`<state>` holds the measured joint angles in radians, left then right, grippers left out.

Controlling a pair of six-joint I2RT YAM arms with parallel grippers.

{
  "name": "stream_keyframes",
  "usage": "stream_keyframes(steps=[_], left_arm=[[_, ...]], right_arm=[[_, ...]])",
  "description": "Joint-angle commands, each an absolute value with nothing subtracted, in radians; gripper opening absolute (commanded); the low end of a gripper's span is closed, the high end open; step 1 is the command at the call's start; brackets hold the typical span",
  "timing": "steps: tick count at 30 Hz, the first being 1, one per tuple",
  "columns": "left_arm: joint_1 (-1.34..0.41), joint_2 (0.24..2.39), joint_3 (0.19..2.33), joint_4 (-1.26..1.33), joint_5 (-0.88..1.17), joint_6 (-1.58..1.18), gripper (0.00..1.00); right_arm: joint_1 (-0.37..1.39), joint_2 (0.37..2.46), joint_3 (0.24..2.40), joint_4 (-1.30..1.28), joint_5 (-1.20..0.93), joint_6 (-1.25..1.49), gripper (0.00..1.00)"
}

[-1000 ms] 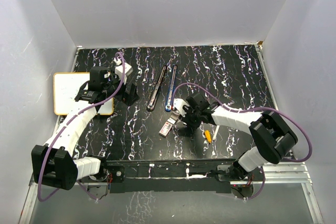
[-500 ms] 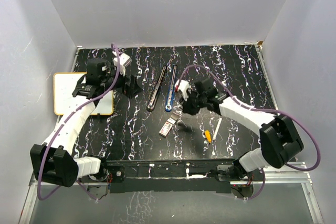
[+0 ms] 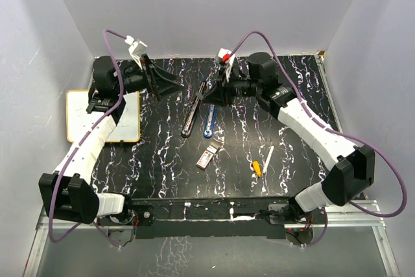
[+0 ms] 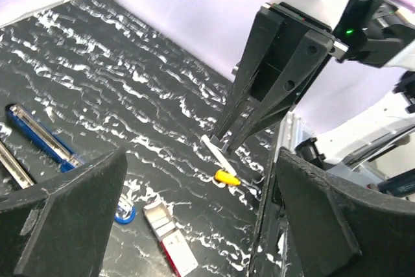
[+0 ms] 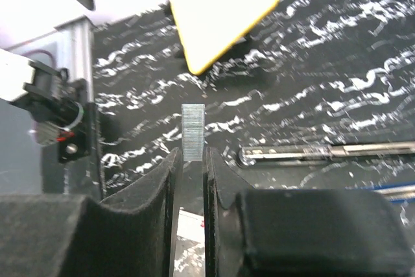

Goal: Load the staples into the stapler

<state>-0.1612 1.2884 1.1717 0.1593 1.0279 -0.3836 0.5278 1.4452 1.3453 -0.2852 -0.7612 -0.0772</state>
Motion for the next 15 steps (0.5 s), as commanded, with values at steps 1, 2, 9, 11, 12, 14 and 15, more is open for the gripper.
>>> stream_keyframes(steps=[1,2,9,11,12,14,15], left_arm=[[-0.131,1.29,1.084,0.751,1.168,-0.884,0.96],[-0.131,1.295,1.064,0.839,1.165,-0.95,0.96],[-0.132,1.304,0.987,1.038,1.103,-1.1,0.91],[-0.143,1.306,0.969,1.066,1.096,-1.106,0.88],[-0.148,1.307,0.958,1.086,1.089,-1.114,0.87],[-0.152,1.31,0.929,1.141,1.071,-1.148,0.85],[-0.153,1.311,0.918,1.167,1.065,-1.164,0.84]], right_arm=[[0.517,1.48,1.434,-0.147,-0.945,0.139,0.15],[0.517,1.486,1.439,-0.122,-0.967,0.174,0.15],[0.517,1.537,1.447,0.04,-1.066,0.342,0.15],[0.517,1.549,1.438,0.097,-1.09,0.398,0.15],[0.517,1.553,1.433,0.126,-1.098,0.426,0.15],[0.517,1.564,1.427,0.169,-1.107,0.468,0.15],[0.517,1.568,1.428,0.183,-1.111,0.48,0.15]])
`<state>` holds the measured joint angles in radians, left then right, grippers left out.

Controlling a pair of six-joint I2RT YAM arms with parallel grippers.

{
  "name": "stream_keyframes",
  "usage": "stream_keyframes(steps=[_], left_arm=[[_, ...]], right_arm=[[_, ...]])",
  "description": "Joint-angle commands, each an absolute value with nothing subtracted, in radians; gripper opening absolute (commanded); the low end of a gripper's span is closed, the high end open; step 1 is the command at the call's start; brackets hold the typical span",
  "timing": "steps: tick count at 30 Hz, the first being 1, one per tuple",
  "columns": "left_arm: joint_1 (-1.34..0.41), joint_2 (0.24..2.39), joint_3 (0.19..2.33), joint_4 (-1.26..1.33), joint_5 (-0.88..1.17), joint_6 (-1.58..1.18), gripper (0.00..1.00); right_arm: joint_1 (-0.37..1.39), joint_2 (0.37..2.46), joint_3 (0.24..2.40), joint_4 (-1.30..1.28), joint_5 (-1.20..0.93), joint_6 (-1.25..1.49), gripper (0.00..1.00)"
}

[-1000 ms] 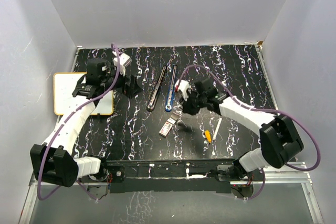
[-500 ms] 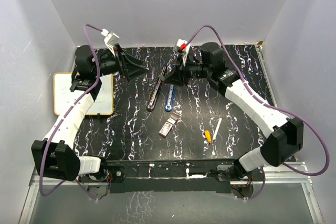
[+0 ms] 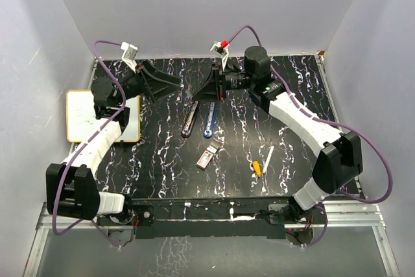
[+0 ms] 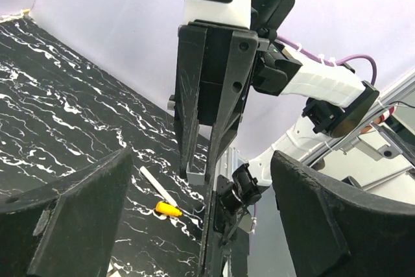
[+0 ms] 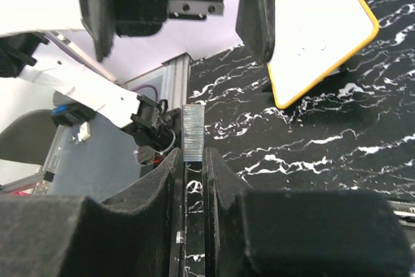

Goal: Load the staples into the stapler

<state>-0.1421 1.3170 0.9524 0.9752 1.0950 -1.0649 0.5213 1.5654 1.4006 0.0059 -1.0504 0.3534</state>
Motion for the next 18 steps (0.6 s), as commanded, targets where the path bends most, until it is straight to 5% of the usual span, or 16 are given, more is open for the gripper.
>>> stream_keyframes(steps=[1,18], left_arm=[[-0.155,1.312,0.908,1.177,1.062,-1.167,0.83],[-0.188,1.334,0.882,1.179,1.032,-1.165,0.57]], right_arm=[[0.516,1.57,1.429,0.192,-1.116,0.488,0.15],[0.517,1.596,1.403,0.282,-1.109,0.557,0.16]])
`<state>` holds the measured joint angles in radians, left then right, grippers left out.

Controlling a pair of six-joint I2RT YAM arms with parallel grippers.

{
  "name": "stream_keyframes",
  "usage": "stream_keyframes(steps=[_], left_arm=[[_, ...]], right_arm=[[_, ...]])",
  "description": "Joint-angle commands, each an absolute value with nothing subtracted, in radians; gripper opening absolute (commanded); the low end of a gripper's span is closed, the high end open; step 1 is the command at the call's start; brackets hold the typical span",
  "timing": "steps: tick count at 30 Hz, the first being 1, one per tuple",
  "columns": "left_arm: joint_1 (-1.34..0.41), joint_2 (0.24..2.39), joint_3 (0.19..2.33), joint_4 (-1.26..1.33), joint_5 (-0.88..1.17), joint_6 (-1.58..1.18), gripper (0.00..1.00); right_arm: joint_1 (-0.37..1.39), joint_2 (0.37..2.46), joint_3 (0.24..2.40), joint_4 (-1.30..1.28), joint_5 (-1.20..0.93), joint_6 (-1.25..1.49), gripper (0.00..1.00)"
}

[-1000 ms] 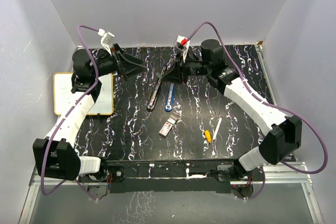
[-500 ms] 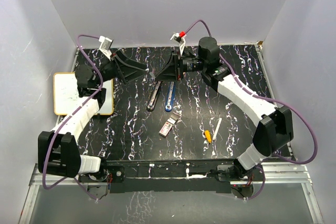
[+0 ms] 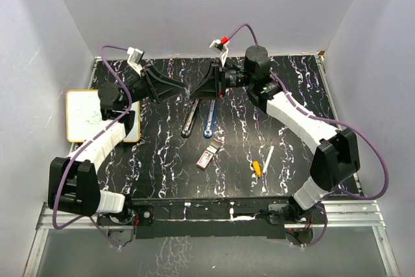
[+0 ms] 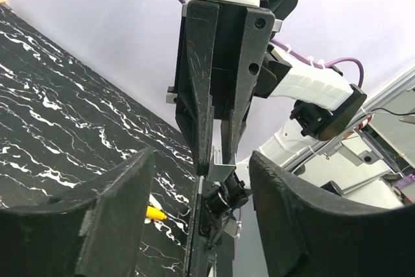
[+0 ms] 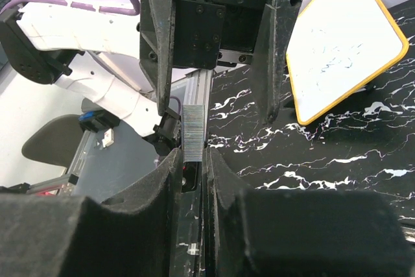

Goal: Load the staples into the stapler

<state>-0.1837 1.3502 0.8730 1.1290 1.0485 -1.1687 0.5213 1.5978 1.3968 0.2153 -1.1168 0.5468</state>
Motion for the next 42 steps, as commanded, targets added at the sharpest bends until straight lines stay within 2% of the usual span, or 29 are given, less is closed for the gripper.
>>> stream_keyframes(steps=[1,9,42], left_arm=[[-0.188,1.333,0.882,1.179,1.032,-1.167,0.55],[-0.188,1.336,0.892,1.169,1.028,-1.169,0.44],[-0.189,1.341,0.902,1.109,1.016,-1.153,0.19]], right_arm=[[0.516,1.598,1.401,0.282,-1.107,0.556,0.16],[0.516,1.597,1.397,0.277,-1.093,0.554,0.16],[0.517,1.608,1.411,0.216,-1.044,0.501,0.16]])
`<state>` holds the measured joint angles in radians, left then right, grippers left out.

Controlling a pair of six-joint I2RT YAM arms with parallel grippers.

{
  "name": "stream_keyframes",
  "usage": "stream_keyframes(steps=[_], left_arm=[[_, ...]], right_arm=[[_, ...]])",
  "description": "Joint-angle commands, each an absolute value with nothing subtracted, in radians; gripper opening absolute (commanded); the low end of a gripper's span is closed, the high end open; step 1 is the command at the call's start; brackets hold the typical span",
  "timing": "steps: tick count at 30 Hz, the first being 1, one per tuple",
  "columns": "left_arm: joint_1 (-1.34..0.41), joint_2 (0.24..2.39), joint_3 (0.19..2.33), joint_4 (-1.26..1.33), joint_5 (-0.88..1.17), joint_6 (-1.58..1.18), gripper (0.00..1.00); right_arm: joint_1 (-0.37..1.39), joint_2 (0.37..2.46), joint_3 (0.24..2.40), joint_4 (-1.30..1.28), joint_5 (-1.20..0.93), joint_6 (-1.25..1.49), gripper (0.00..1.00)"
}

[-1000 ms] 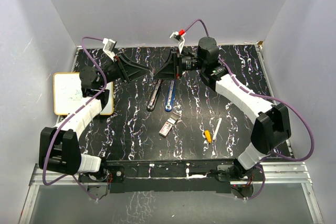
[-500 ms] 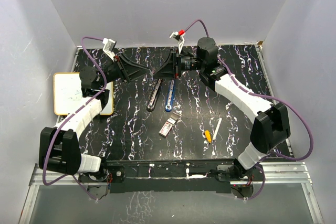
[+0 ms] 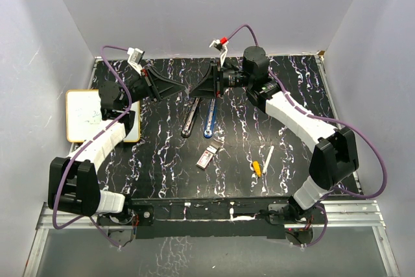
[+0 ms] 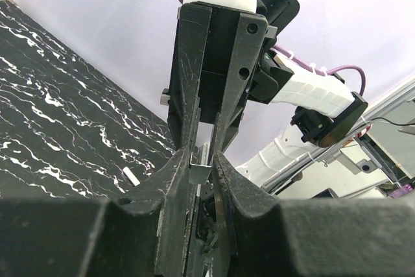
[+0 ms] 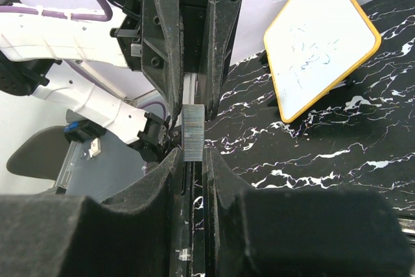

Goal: Load the staples into the stapler

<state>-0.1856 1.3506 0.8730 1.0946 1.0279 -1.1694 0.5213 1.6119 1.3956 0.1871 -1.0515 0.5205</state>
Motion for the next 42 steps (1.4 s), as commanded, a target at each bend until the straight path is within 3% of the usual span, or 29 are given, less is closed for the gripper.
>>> stream_keyframes(steps=[1,7,13,21,27,33,42], left_arm=[[-0.19,1.342,0.903,1.103,1.015,-1.148,0.18],[-0.19,1.341,0.91,1.061,1.016,-1.115,0.14],[-0.189,1.339,0.922,1.004,1.017,-1.071,0.04],[-0.178,1.316,0.951,0.853,1.029,-0.961,0.0],[-0.17,1.291,1.037,0.408,0.986,-0.605,0.0],[-0.216,1.306,1.153,-0.122,0.757,-0.16,0.0],[-0.432,1.442,1.217,-0.333,0.232,-0.007,0.0]], right_arm=[[0.518,1.609,1.411,0.216,-1.045,0.502,0.17],[0.518,1.607,1.408,0.217,-1.048,0.5,0.21],[0.518,1.604,1.4,0.222,-1.056,0.5,0.28],[0.513,1.578,1.377,0.178,-1.042,0.441,0.56],[0.435,1.525,1.348,0.08,-1.02,0.331,0.67],[0.335,1.491,1.331,-0.148,-0.939,0.09,0.69],[0.193,1.469,1.193,-0.214,-0.767,-0.078,0.68]])
